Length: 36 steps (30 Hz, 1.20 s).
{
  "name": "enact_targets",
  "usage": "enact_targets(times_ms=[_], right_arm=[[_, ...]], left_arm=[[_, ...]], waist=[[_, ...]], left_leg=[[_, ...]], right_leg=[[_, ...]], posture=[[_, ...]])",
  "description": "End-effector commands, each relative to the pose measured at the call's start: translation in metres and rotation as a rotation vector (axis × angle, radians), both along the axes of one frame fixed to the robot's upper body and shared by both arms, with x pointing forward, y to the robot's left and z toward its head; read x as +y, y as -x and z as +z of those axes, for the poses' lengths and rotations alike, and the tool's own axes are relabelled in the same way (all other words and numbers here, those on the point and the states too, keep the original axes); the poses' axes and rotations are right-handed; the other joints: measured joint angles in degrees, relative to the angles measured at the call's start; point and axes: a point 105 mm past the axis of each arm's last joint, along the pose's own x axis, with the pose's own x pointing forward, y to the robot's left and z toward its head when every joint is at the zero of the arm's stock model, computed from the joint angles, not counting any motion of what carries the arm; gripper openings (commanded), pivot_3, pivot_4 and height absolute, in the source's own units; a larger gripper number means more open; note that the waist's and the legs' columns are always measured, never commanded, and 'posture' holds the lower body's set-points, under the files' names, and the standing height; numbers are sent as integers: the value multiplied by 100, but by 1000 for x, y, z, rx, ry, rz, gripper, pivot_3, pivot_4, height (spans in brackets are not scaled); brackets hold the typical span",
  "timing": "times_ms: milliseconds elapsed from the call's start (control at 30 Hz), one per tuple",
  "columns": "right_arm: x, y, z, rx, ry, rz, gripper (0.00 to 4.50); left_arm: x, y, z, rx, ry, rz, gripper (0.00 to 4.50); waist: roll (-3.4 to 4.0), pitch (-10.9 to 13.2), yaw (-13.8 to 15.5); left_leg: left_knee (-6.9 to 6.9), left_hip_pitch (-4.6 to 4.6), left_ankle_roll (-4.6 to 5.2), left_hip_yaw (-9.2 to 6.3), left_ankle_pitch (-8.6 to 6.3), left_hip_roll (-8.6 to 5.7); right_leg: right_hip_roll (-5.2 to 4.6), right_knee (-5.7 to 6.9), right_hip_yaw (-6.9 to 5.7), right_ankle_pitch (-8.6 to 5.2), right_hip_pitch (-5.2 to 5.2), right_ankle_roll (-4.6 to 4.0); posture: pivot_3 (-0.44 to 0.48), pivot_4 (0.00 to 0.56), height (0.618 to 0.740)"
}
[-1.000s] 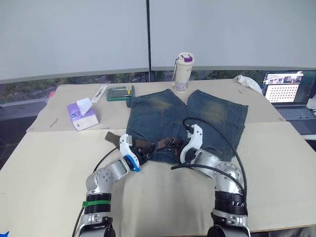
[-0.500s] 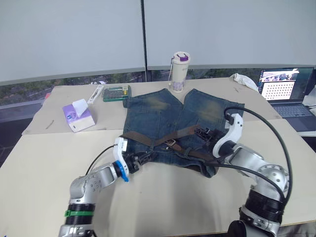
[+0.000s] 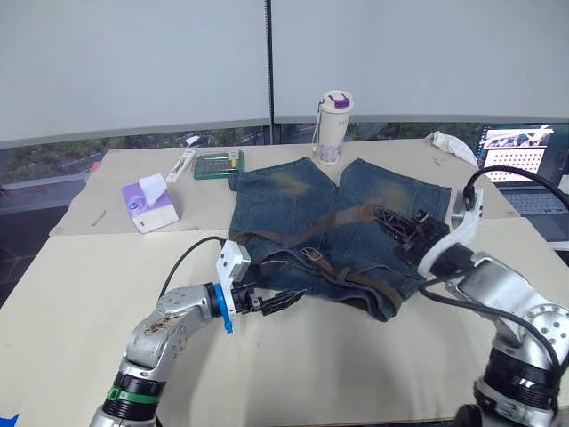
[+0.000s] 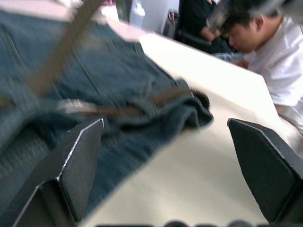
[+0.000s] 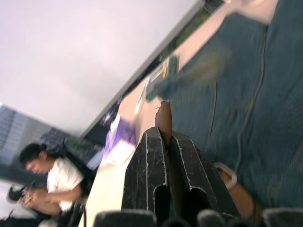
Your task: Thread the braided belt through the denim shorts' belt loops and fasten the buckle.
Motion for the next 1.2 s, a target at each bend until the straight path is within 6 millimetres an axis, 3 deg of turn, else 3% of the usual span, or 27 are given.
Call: enact_targets(times_ms=[33, 200, 367, 467, 667, 767, 1000, 1200], right_arm=[[5, 28, 8, -60, 46, 127, 0], [-10, 36, -16, 19, 191, 124, 0], [-8, 31, -23, 31, 165, 95, 0], [-13, 23, -30, 47, 185, 48, 0], [-18, 12, -34, 46, 196, 2, 0], [-39, 8, -42, 79, 254, -72, 0], [-99, 7, -49, 131, 439, -245, 0], [-98, 10, -47, 106, 557, -216, 0]], left_arm=[[1, -4, 2, -56, -4, 5, 4467], [5, -10, -15, -79, -57, 13, 4467], [10, -16, -10, -147, -13, 43, 4467], [26, -34, 4, -217, 59, 154, 4467], [55, -57, 3, -295, -9, 312, 4467], [71, -70, 4, -301, -23, 405, 4467], [73, -71, -8, -289, -55, 430, 4467], [72, -74, -6, -267, -35, 440, 4467]], waist=[[0, 3, 11], [-12, 24, 32], [-32, 46, 28], [-35, 48, 73], [-35, 48, 90], [-38, 49, 96], [-37, 48, 136], [-37, 48, 112]], left_leg=[[2, -4, 4, 0, 2, -1], [1, 8, 14, 4, 0, 0], [1, 16, 16, 2, -1, 3], [8, 29, 16, 1, -1, 2], [11, 39, 16, 1, -1, -1], [10, 41, 17, 1, -2, -2], [13, 45, 20, 4, -3, -10], [11, 52, 19, 5, -3, -2]], right_leg=[[1, -1, -1, 0, -1, 1], [9, -25, -21, -2, 57, 4], [12, -37, -23, -2, 64, 7], [10, -37, -22, 3, 62, 10], [8, -41, -20, 9, 65, 16], [8, -40, -19, 10, 64, 17], [4, -41, -18, 14, 69, 22], [9, -37, -15, 14, 72, 22]], posture=[[0, 150, 740], [0, 150, 740], [0, 150, 740], [0, 150, 740], [0, 150, 740], [0, 150, 740], [0, 150, 740], [0, 150, 740]])
